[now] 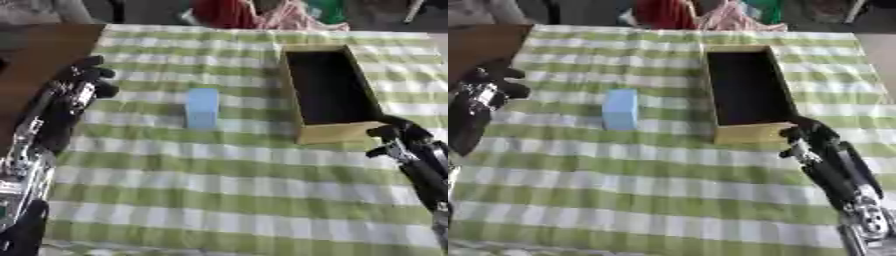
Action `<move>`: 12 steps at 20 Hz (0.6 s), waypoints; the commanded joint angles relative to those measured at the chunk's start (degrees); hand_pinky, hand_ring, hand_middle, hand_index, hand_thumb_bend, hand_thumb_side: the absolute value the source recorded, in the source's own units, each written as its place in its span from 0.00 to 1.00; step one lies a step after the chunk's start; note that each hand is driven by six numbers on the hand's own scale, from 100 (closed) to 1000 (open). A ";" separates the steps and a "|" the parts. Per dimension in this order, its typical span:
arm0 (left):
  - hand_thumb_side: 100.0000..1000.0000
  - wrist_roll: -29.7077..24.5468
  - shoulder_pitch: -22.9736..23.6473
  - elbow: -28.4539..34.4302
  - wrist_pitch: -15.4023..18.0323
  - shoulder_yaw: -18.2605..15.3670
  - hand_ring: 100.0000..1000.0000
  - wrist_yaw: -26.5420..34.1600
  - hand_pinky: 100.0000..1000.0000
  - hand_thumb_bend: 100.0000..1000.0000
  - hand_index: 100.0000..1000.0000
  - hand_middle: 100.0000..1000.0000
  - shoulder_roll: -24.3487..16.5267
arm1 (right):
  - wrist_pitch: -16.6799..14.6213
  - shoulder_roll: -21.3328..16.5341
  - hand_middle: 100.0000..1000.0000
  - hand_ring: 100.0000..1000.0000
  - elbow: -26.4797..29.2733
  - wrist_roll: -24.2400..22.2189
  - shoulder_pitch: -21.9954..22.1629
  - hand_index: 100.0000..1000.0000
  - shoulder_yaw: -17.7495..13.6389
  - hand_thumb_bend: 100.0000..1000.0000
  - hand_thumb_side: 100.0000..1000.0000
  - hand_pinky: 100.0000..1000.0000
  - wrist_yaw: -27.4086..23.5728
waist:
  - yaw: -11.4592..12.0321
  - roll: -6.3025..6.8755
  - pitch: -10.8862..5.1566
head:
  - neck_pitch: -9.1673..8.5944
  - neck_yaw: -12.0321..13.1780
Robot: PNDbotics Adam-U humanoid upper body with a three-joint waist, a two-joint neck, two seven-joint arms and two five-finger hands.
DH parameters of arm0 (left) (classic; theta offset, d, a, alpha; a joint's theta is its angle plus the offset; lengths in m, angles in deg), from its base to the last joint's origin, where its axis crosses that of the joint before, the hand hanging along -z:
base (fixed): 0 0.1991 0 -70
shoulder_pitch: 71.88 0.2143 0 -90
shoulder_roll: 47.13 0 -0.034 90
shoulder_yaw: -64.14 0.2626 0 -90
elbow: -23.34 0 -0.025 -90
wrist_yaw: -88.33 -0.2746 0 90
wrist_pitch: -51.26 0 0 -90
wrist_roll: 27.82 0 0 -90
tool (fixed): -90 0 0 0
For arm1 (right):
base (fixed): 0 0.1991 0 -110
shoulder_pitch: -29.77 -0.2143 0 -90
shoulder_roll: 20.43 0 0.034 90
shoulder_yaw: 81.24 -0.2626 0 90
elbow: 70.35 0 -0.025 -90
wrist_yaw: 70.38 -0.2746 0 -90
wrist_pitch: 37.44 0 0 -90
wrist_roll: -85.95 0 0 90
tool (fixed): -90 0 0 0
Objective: Pick up objects on the table and place them in the box.
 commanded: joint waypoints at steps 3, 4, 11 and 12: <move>0.43 -0.16 -0.24 1.33 0.16 0.05 0.63 -0.01 0.75 0.00 0.86 0.66 -0.88 | -0.08 -0.72 0.59 0.78 1.23 0.12 -0.34 0.82 -0.45 0.00 0.50 0.53 0.05 | -0.10 0.16 -0.80 | -0.77 0.05; 0.44 -0.16 -0.23 1.33 0.18 0.05 0.63 -0.01 0.75 0.00 0.86 0.66 -0.89 | -0.09 -0.71 0.59 0.78 1.23 0.11 -0.35 0.82 -0.44 0.00 0.50 0.53 0.03 | -0.11 0.18 -0.82 | -0.75 0.03; 0.43 -0.26 -0.22 1.23 0.23 0.09 0.63 -0.10 0.75 0.00 0.86 0.66 -0.98 | -0.09 -0.69 0.59 0.79 1.19 0.08 -0.28 0.82 -0.44 0.00 0.50 0.53 0.07 | -0.24 0.26 -0.84 | -0.83 0.02; 0.43 -0.30 -0.26 1.20 0.26 0.14 0.63 -0.14 0.75 0.00 0.86 0.66 -1.10 | -0.09 -0.71 0.59 0.79 1.19 0.09 -0.29 0.82 -0.45 0.00 0.50 0.53 0.09 | -0.25 0.29 -0.85 | -0.86 0.03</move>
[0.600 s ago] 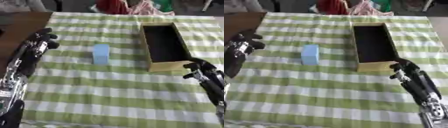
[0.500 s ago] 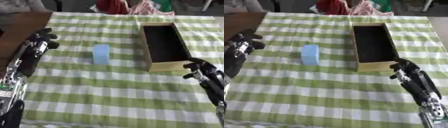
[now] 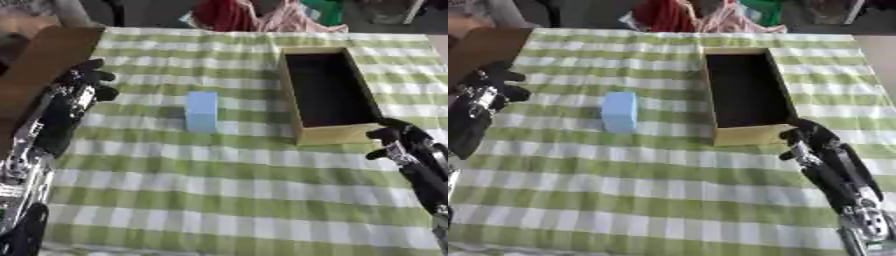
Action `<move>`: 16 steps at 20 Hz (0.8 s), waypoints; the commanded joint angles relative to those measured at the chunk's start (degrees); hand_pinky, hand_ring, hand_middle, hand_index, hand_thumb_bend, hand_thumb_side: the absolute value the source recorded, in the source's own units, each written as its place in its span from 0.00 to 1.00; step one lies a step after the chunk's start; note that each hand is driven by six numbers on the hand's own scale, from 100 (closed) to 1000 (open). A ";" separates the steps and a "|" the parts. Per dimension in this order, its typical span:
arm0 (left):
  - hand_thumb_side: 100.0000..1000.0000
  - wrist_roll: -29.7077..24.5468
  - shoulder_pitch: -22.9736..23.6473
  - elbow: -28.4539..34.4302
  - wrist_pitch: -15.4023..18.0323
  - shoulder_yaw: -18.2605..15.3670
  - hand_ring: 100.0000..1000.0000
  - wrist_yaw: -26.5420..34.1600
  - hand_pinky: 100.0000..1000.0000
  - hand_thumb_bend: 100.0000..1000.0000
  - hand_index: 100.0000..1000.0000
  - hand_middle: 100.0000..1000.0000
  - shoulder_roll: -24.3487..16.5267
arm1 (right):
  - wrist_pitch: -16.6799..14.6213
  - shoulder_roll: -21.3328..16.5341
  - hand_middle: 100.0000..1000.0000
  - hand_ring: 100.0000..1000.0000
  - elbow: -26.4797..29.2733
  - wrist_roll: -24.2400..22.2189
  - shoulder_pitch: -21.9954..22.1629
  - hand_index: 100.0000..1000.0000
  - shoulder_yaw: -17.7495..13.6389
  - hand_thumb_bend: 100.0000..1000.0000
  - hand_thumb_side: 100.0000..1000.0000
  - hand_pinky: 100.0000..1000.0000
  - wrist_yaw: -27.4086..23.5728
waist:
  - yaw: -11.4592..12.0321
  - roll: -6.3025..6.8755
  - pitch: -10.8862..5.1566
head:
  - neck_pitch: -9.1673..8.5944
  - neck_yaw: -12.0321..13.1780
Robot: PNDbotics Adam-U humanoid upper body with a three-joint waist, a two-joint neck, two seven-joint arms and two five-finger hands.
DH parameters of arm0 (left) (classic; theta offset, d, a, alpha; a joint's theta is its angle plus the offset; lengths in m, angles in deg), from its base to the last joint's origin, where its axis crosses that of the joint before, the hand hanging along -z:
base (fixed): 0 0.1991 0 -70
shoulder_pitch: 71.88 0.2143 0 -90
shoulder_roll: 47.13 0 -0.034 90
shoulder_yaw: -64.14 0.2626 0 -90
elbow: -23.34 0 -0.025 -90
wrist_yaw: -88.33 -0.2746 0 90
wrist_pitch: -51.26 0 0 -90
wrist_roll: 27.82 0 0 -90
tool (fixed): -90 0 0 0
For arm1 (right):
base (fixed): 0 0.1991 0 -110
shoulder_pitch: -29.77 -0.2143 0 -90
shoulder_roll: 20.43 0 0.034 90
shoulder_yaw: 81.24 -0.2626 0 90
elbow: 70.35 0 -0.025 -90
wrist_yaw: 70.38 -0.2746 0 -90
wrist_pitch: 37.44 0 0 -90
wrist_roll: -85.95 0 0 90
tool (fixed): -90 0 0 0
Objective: Pick up objects on the table and place them in the box.
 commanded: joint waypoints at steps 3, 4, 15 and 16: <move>0.41 -0.58 -0.88 1.10 0.59 0.54 0.64 -0.90 0.75 0.00 0.86 0.67 -2.25 | -0.08 -0.72 0.59 0.79 1.18 0.05 -0.30 0.82 -0.40 0.00 0.50 0.53 0.07 | -0.12 0.18 -0.95 | -0.37 -0.09; 0.41 -0.76 -1.11 1.05 0.84 0.76 0.64 -1.24 0.75 0.00 0.86 0.67 -2.79 | -0.07 -0.74 0.59 0.79 1.16 0.01 -0.29 0.82 -0.37 0.00 0.50 0.53 0.07 | -0.15 0.20 -0.98 | -0.45 -0.11; 0.32 -6.87 -9.48 -3.14 8.91 9.14 0.69 -11.16 0.76 0.00 0.88 0.72 -17.98 | -0.08 -1.08 0.59 0.79 1.08 -0.43 -0.16 0.82 0.09 0.00 0.50 0.53 0.03 | -1.04 0.51 -1.62 | -0.89 0.29; 0.33 -8.01 -10.58 -3.76 9.98 10.20 0.69 -12.29 0.76 0.00 0.88 0.72 -19.45 | -0.08 -1.11 0.59 0.79 1.08 -0.47 -0.16 0.82 0.12 0.00 0.50 0.53 0.03 | -1.12 0.54 -1.66 | -0.94 0.34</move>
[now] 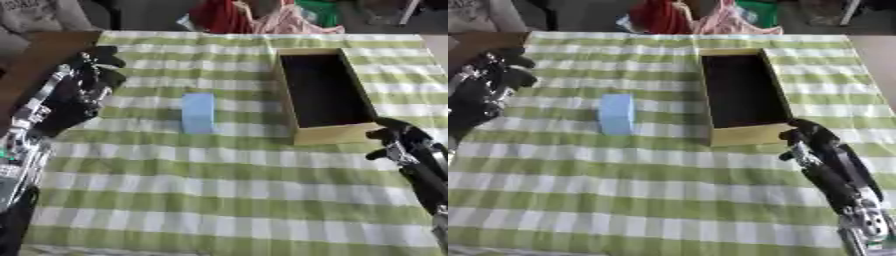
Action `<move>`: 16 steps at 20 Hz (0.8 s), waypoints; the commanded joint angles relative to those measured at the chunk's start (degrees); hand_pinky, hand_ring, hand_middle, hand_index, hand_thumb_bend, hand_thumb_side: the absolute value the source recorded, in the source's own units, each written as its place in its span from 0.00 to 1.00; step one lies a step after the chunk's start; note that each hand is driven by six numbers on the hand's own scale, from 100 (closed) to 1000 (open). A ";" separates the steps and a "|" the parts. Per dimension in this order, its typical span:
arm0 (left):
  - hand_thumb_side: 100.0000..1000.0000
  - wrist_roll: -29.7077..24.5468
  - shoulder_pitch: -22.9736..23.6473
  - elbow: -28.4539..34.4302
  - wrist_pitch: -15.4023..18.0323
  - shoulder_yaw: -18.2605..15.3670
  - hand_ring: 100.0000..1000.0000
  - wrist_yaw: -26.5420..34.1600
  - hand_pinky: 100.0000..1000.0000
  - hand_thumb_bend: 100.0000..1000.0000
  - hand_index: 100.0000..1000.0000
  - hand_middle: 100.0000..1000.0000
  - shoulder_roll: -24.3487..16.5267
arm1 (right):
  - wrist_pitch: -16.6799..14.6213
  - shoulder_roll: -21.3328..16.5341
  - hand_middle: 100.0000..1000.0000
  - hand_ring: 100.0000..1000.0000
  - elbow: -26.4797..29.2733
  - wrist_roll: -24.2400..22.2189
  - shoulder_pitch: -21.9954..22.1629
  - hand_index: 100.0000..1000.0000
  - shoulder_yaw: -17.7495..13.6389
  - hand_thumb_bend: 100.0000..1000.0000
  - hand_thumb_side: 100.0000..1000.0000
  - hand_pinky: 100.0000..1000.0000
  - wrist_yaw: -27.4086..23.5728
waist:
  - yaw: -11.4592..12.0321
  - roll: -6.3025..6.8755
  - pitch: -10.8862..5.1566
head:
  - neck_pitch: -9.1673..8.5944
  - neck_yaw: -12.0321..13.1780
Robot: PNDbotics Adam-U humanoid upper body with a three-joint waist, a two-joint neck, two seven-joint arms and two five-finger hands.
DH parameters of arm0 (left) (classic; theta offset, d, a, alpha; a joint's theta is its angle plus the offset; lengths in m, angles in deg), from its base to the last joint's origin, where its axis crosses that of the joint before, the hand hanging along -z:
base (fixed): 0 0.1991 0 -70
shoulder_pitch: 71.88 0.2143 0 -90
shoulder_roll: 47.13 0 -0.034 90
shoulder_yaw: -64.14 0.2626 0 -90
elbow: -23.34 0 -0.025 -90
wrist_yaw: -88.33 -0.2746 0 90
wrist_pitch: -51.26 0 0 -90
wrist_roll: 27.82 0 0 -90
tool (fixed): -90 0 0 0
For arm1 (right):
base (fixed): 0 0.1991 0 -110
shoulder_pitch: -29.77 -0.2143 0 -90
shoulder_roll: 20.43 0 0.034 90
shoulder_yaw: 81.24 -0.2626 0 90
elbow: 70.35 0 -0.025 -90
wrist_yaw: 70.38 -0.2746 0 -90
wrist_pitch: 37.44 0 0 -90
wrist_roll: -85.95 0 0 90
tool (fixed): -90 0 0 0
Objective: Pick up objects on the table and place them in the box.
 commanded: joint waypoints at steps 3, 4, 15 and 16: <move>0.34 -5.82 -5.85 -2.59 5.55 4.89 0.70 -6.00 0.76 0.00 0.88 0.74 -8.69 | -0.06 -1.16 0.58 0.79 1.03 -0.33 -0.14 0.82 0.20 0.00 0.50 0.53 0.01 | -0.38 0.26 -1.06 | -0.87 0.38; 0.33 -7.10 -7.25 -3.39 6.55 5.83 0.70 -7.19 0.75 0.00 0.88 0.74 -9.57 | -0.05 -1.17 0.59 0.79 1.02 -0.39 -0.14 0.82 0.26 0.00 0.50 0.53 0.01 | -0.47 0.29 -1.08 | -0.91 0.44; 0.38 -13.53 -18.68 -12.88 13.99 14.34 0.69 -17.66 0.74 0.17 0.87 0.74 -10.94 | -0.03 -1.21 0.58 0.79 0.90 -0.74 -0.06 0.82 0.60 0.00 0.50 0.53 -0.05 | -1.43 0.42 -1.43 | -0.58 1.21; 0.38 -13.79 -19.30 -13.50 14.38 14.88 0.70 -18.33 0.74 0.18 0.87 0.74 -10.71 | -0.02 -1.20 0.58 0.79 0.88 -0.76 -0.07 0.82 0.62 0.00 0.50 0.53 -0.06 | -1.45 0.44 -1.47 | -0.54 1.27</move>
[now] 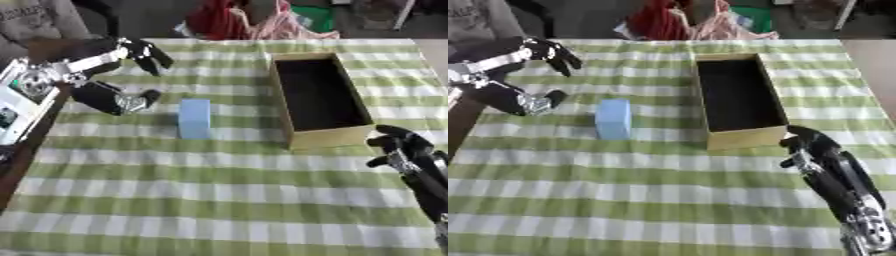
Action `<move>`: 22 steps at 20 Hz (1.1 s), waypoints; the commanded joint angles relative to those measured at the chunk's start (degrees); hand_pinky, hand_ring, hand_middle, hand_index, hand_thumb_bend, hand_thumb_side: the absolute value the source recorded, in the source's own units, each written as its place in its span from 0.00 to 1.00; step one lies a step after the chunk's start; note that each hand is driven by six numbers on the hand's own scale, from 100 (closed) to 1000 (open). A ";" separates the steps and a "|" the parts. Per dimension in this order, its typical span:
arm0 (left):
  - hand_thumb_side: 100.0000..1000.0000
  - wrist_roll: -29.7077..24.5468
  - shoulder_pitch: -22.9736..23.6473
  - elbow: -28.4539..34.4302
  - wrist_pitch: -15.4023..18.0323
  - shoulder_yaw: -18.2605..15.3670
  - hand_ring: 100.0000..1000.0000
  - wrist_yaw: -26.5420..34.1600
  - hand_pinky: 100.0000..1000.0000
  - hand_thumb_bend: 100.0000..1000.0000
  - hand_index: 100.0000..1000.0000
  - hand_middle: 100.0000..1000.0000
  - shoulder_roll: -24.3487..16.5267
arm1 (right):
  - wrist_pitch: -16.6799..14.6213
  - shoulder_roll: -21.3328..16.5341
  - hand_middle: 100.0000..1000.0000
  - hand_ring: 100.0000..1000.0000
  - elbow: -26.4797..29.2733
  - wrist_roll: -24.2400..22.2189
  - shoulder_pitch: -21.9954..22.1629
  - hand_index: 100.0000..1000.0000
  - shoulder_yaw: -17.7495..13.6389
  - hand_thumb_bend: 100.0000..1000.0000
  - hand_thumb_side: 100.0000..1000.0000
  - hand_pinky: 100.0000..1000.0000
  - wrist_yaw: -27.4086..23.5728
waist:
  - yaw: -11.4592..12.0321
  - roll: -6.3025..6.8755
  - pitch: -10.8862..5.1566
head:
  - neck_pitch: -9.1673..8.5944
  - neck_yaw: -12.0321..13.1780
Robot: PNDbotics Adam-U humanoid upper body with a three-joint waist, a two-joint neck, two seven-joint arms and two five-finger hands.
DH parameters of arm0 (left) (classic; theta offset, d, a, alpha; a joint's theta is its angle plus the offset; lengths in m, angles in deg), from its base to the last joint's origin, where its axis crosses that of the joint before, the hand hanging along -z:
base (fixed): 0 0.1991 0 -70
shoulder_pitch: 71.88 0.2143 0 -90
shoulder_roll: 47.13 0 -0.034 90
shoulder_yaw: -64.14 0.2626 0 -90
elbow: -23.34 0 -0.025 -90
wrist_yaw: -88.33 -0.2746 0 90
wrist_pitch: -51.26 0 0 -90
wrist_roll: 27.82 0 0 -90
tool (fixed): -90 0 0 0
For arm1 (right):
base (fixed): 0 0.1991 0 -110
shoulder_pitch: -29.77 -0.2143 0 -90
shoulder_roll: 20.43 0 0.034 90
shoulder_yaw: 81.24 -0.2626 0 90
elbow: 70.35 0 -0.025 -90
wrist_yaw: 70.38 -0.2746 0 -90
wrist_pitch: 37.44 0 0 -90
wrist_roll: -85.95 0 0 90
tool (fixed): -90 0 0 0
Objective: Pick up objects on the table and place them in the box.
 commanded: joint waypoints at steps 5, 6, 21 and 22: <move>0.47 -1.67 -3.93 -4.19 3.17 2.85 0.70 -5.10 0.74 0.28 0.87 0.75 0.22 | -0.10 -1.18 0.58 0.79 0.83 -0.28 -0.48 0.82 0.06 0.00 0.51 0.53 -0.10 | -0.18 0.14 -1.12 | -0.06 0.43; 0.48 -1.80 -4.17 -4.99 3.57 3.13 0.70 -5.76 0.74 0.29 0.87 0.75 0.50 | -0.10 -1.18 0.58 0.79 0.82 -0.30 -0.43 0.82 0.08 0.00 0.51 0.53 -0.11 | -0.21 0.13 -1.15 | -0.05 0.44; 0.61 1.14 -6.92 -11.88 6.24 4.16 0.70 -12.89 0.73 0.49 0.87 0.74 4.67 | -0.10 -1.09 0.58 0.79 0.75 -0.40 -0.35 0.82 0.15 0.00 0.51 0.53 -0.09 | -0.20 -0.03 -1.15 | 0.19 0.59; 0.60 1.46 -7.05 -12.12 6.01 4.14 0.70 -13.22 0.73 0.48 0.87 0.74 4.96 | -0.10 -1.07 0.58 0.79 0.75 -0.40 -0.35 0.82 0.15 0.00 0.51 0.53 -0.09 | -0.21 -0.03 -1.14 | 0.18 0.58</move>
